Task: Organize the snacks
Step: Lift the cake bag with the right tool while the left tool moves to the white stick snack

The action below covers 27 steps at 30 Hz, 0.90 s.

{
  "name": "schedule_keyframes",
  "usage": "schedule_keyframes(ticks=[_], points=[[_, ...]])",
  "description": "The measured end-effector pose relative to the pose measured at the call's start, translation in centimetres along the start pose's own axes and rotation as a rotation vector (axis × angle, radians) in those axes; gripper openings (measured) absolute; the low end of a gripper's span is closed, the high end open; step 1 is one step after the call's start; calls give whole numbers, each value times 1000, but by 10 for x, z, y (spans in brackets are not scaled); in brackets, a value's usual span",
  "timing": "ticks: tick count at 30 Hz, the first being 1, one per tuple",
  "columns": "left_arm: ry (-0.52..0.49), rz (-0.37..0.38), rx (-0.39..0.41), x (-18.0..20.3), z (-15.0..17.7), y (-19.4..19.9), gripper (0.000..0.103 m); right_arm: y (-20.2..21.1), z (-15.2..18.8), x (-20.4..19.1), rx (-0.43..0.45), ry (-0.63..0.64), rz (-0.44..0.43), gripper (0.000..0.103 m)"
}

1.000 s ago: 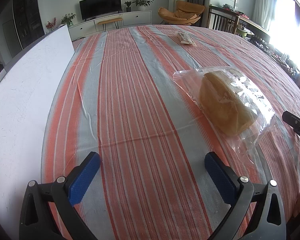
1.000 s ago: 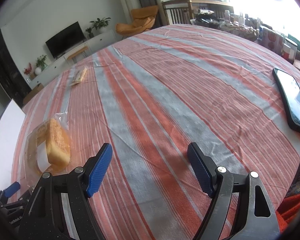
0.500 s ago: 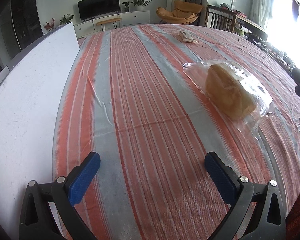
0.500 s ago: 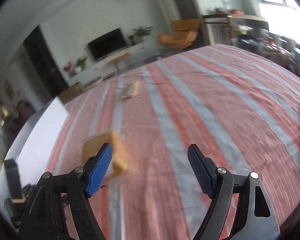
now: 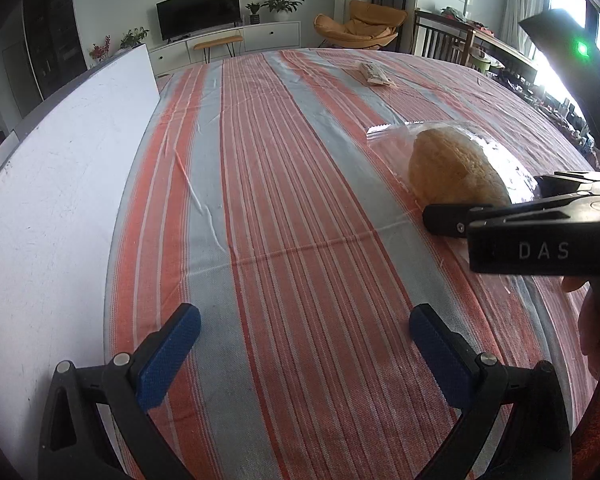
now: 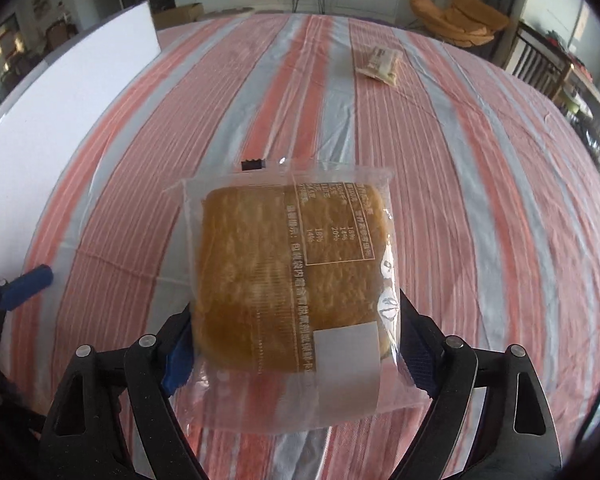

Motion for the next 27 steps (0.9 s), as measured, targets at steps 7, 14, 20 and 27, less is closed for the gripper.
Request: schedule_keyframes(ticks=[7, 14, 20, 27], points=[[0, -1, 0, 0, 0, 0, 103, 45, 18, 58, 172, -148, 47, 74], [0, -1, -1, 0, 0, 0, 103, 69, 39, 133, 235, -257, 257, 74], [0, -1, 0, 0, 0, 0, 103, 51, 50, 153, 217, -360, 239, 76], [2, -2, -1, 0, 0, 0, 103, 40, 44, 144, 150, -320, 262, 87]])
Point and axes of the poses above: each gripper's, at about its wrist camera, not at the fingertips, and y roughly against the way its jaws point, x to its right, z to its underside, the point moved 3 cm from there along -y, roughly the way its jaws point, and after that the axes turned 1 degree about -y, right-handed, at the moved point
